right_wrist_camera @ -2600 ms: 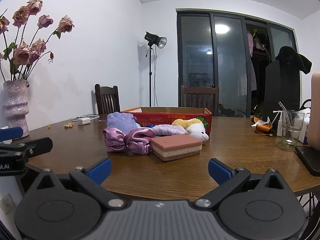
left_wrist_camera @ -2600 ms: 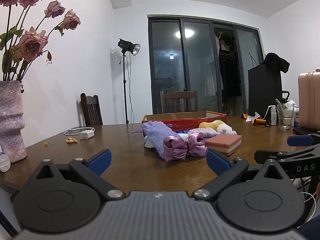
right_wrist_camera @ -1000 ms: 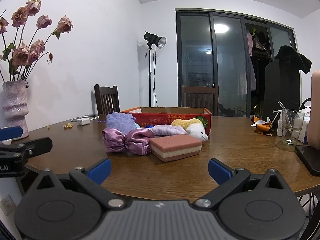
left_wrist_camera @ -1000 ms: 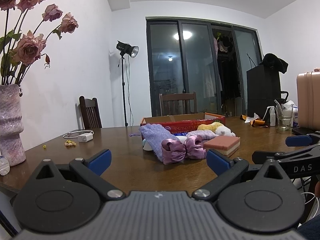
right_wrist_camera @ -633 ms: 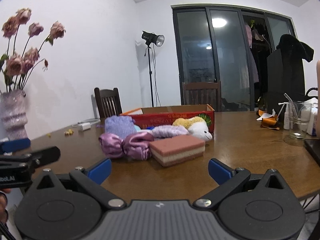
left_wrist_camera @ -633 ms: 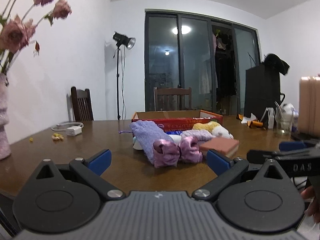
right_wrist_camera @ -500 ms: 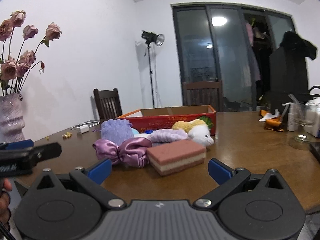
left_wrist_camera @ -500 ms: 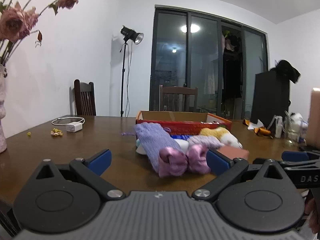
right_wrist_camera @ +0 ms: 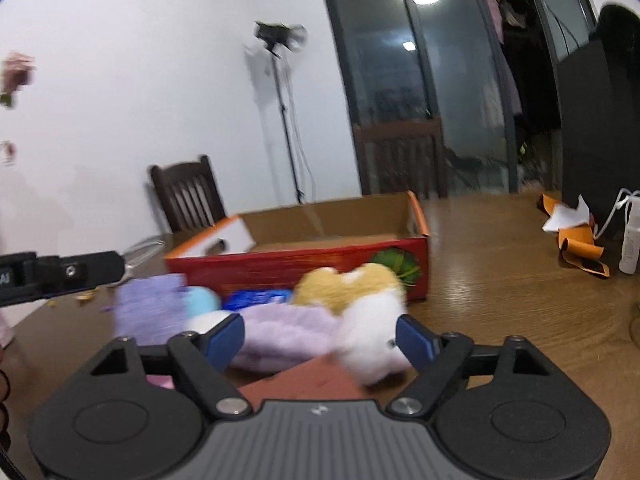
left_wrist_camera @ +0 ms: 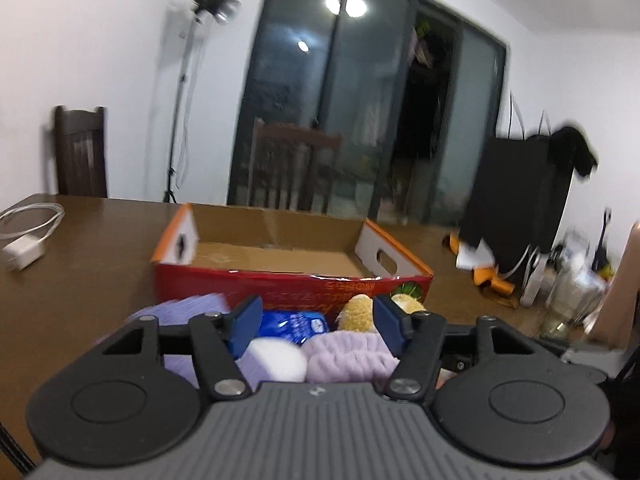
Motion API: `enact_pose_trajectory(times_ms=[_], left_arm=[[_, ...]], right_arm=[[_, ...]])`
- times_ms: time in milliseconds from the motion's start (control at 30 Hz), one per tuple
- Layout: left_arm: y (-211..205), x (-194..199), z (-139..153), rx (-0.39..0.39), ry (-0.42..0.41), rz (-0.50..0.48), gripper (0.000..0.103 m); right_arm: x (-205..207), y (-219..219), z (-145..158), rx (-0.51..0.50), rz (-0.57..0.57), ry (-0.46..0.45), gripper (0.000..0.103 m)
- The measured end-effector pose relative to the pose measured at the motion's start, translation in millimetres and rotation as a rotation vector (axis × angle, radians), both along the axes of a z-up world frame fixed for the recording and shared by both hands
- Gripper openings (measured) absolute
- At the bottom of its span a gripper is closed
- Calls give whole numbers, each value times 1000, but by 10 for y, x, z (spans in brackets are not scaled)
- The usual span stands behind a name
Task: Organize soft objects
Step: 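Reach the right tool to the yellow-and-white plush toy and grasp it, then lift the plush toy with the right tool and release it inside the cardboard box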
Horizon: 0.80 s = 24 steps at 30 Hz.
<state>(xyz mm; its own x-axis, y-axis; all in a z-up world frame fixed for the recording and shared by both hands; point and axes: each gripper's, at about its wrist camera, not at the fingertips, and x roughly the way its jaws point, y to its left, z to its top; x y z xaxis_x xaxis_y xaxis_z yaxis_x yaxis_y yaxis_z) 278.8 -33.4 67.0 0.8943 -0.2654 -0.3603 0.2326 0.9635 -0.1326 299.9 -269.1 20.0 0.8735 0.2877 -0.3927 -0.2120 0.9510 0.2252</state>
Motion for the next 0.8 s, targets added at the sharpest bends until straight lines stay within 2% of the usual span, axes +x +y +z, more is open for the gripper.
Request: enact_pose_trajectory(times_ms=[67, 133, 200, 233, 433, 500, 600, 800], left_arm=[[-192, 291, -31, 58, 55, -20, 63], [-335, 563, -93, 59, 113, -58, 64], [-441, 784, -166, 44, 179, -83, 64], [-501, 892, -201, 41, 218, -98, 64], [-729, 1332, -407, 18, 358, -155, 65], [-765, 1417, -469, -6, 415, -181, 59], [-796, 1400, -438, -24, 399, -189, 57], [-812, 1174, -150, -49, 302, -207, 57]], right_arm=[[237, -64, -59, -4, -4, 39, 73], [485, -122, -139, 12, 6, 111, 68], [683, -173, -261, 56, 34, 184, 60], [740, -192, -308, 63, 44, 201, 50], [795, -389, -418, 109, 51, 198, 50], [824, -397, -444, 116, 70, 201, 49], [797, -406, -427, 113, 63, 191, 47], [617, -461, -112, 94, 65, 111, 46]])
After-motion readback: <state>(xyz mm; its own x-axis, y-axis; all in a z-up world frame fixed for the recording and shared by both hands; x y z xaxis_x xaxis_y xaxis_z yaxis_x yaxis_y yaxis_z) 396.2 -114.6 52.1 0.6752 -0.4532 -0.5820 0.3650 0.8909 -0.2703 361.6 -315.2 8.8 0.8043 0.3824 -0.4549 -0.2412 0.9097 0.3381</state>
